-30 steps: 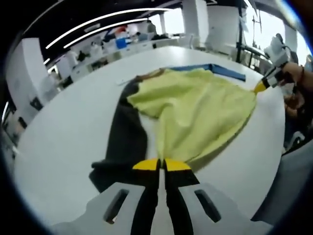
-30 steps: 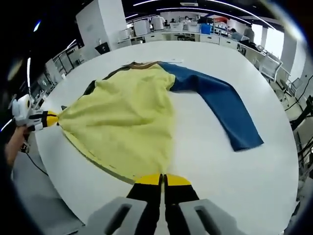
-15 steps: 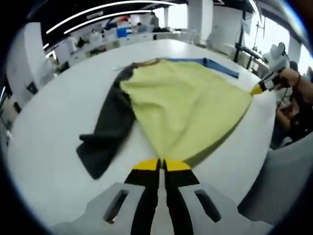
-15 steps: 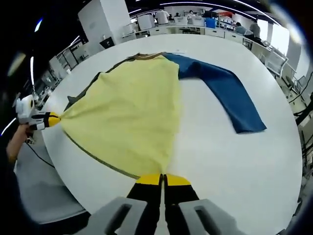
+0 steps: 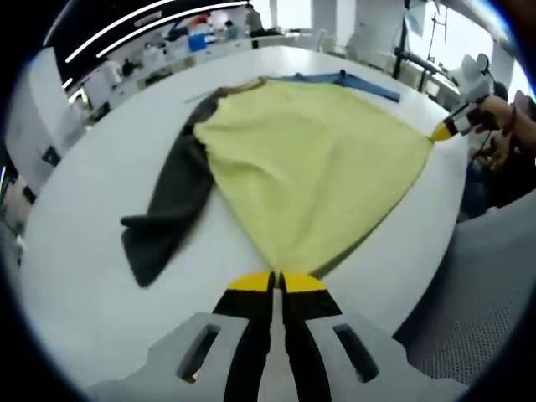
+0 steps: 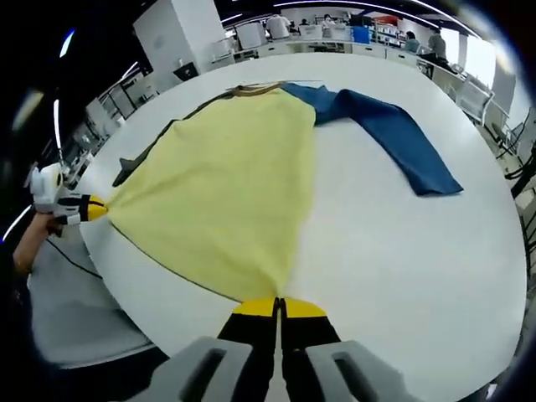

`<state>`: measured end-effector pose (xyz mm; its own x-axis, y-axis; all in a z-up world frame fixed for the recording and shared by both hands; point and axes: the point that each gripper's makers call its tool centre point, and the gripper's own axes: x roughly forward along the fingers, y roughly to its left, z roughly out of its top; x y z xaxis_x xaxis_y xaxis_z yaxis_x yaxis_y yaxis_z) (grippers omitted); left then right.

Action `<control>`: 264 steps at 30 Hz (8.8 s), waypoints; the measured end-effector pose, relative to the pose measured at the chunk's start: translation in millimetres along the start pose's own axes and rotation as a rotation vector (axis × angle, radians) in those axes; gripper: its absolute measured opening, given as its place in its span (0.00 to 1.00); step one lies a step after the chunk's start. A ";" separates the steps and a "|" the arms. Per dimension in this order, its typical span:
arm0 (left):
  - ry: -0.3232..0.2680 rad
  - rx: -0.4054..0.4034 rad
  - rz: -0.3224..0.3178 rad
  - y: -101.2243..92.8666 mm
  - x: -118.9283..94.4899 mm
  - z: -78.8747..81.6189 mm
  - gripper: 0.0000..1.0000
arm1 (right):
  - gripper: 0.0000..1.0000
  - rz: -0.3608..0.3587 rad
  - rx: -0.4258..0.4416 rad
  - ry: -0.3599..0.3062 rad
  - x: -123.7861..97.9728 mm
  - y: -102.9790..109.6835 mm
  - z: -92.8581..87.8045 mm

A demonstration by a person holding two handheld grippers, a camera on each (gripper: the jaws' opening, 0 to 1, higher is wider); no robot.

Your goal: Fold the garment on the visible template until the final outline fits inside the template.

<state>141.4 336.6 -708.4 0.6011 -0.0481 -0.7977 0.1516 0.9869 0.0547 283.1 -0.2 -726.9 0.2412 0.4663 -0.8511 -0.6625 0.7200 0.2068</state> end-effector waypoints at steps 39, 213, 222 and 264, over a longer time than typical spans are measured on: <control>0.044 -0.086 -0.009 -14.5 -3.3 -24.6 0.00 | 0.00 -0.013 0.005 0.006 -5.8 3.2 -15.1; -0.234 -0.173 0.059 4.5 -64.2 71.3 0.90 | 0.00 -0.518 0.144 -0.141 -29.8 -291.2 104.8; -0.240 -0.173 0.055 2.9 -64.3 74.2 0.91 | 0.30 -0.454 0.260 -0.217 -39.1 -280.0 114.6; -0.297 -0.175 0.056 -9.5 -81.9 84.8 0.97 | 0.21 -0.430 0.354 -0.153 -33.7 -248.8 76.0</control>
<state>157.3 318.1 -592.6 0.8108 -0.0105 -0.5853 -0.0095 0.9995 -0.0311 493.7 -156.0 -713.0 0.5539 0.1434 -0.8201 -0.2102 0.9772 0.0289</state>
